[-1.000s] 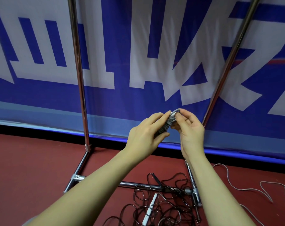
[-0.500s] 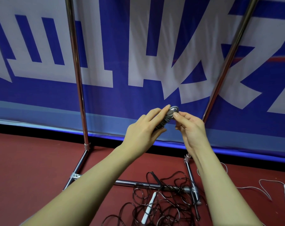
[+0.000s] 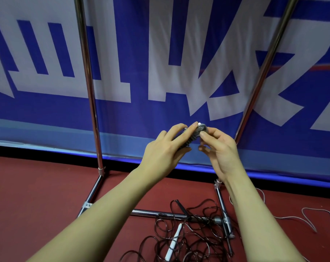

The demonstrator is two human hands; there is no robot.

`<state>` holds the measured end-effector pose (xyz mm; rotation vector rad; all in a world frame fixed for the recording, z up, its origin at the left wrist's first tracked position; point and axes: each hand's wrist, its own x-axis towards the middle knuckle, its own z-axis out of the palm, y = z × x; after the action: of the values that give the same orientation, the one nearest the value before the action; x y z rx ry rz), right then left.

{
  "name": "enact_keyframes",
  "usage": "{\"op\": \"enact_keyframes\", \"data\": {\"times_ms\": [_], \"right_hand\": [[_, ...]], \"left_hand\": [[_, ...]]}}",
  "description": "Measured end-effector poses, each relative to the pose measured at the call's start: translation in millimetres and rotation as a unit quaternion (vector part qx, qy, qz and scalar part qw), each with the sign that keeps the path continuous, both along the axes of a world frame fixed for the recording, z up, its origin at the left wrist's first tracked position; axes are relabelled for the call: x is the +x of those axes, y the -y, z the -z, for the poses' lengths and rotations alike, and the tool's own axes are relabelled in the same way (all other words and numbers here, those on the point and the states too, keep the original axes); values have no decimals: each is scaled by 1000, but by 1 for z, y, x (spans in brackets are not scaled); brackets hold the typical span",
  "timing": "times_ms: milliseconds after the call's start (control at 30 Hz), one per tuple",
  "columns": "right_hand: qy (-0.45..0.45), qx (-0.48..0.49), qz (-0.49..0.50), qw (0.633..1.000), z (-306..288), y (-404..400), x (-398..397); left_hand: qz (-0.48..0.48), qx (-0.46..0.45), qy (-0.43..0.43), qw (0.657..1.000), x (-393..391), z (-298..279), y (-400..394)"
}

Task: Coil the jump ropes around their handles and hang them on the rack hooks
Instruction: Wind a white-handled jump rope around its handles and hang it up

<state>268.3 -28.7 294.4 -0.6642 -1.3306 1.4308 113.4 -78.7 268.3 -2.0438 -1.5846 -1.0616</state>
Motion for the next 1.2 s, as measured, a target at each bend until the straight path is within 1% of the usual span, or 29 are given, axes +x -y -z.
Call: {"op": "enact_keyframes", "data": {"times_ms": [67,200,333,433,533,600,767,1000,1100,1200], "right_hand": [[-17,-11,-33,999,1,0,1],[-12,-49,20,999,-1,-2,-2],[-1,-91,14,996,1,-3,-2],[34,-104,32,993,3,-5,-1],[99,-87,84,988,6,-6,-3],[117,-76,100,985,6,-5,-5],[86,-93,88,988,5,-2,-7],[133,-63,104,984,2,-1,-10],[183,-5,135,974,6,2,-13],[184,66,154,969,10,4,-14]], "left_hand": [[-13,10,-12,1000,-1,0,-1],[-29,54,-72,996,0,4,-5],[-66,101,-121,985,-1,10,-10],[-88,131,-158,975,-2,13,-13],[-84,136,-180,971,-4,18,-14],[-75,133,-176,973,-3,18,-14],[-73,117,-159,978,-2,16,-11],[-91,107,-170,975,-4,22,-7],[-86,91,-157,980,-4,25,-5],[-89,56,-111,988,-3,21,-5]]}}
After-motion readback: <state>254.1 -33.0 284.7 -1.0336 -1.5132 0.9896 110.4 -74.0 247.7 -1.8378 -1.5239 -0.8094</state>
